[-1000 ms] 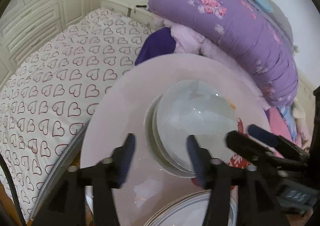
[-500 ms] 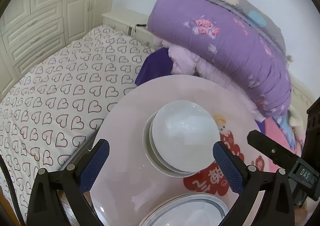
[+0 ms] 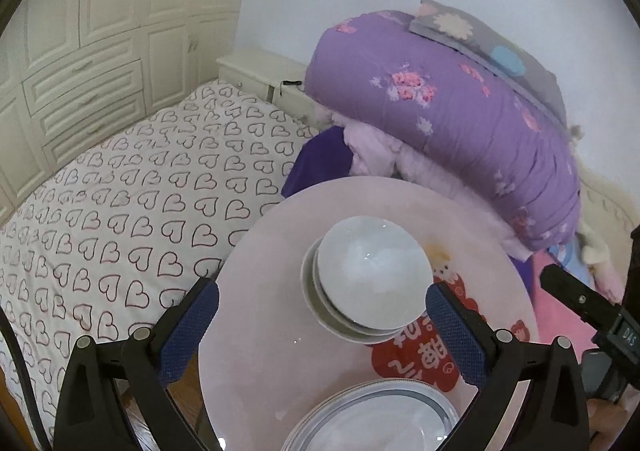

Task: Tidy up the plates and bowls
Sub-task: 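Move both grippers to the nested bowl stack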

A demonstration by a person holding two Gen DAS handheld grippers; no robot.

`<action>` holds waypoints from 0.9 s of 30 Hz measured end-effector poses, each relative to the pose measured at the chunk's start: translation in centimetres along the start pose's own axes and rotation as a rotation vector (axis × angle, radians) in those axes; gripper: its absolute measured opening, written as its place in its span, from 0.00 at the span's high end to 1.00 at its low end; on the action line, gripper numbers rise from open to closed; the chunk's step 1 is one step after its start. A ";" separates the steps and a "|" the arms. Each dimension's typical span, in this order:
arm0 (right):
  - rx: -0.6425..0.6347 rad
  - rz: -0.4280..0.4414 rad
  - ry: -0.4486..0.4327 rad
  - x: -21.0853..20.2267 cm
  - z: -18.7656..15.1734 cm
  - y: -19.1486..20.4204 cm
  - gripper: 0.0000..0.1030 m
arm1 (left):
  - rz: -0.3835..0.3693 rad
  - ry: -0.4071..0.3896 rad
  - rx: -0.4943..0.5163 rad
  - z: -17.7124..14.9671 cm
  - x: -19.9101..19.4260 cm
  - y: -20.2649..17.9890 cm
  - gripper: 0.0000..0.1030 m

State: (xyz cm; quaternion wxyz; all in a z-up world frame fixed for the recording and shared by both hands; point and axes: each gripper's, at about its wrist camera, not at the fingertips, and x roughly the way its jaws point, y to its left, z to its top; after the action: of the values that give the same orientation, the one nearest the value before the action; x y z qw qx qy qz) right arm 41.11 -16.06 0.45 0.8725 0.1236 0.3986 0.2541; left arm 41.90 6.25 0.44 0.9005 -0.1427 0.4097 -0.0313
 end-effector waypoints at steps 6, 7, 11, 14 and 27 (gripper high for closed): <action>-0.040 -0.008 0.036 0.9 -0.4 -0.4 0.00 | -0.006 0.045 -0.060 -0.9 0.8 1.7 0.01; -0.040 -0.006 0.045 1.2 -0.5 -0.6 0.00 | -0.008 0.059 -0.076 -1.3 1.2 2.0 0.01; -0.049 -0.011 0.092 2.8 -0.4 -1.1 0.00 | -0.010 0.111 -0.125 0.0 3.7 2.4 0.01; -0.065 -0.012 0.139 4.4 -0.4 -1.2 0.00 | -0.007 0.152 -0.160 1.7 6.1 2.5 0.01; -0.026 0.038 0.323 12.0 0.0 -1.5 0.00 | 0.001 0.288 -0.238 6.6 15.2 2.4 0.07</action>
State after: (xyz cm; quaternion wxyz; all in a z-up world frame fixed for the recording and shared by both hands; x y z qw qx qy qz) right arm 48.30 -10.81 -7.75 0.7936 0.0773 0.5281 0.2922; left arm 56.74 7.42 -7.19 0.8094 -0.2421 0.5351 -0.0022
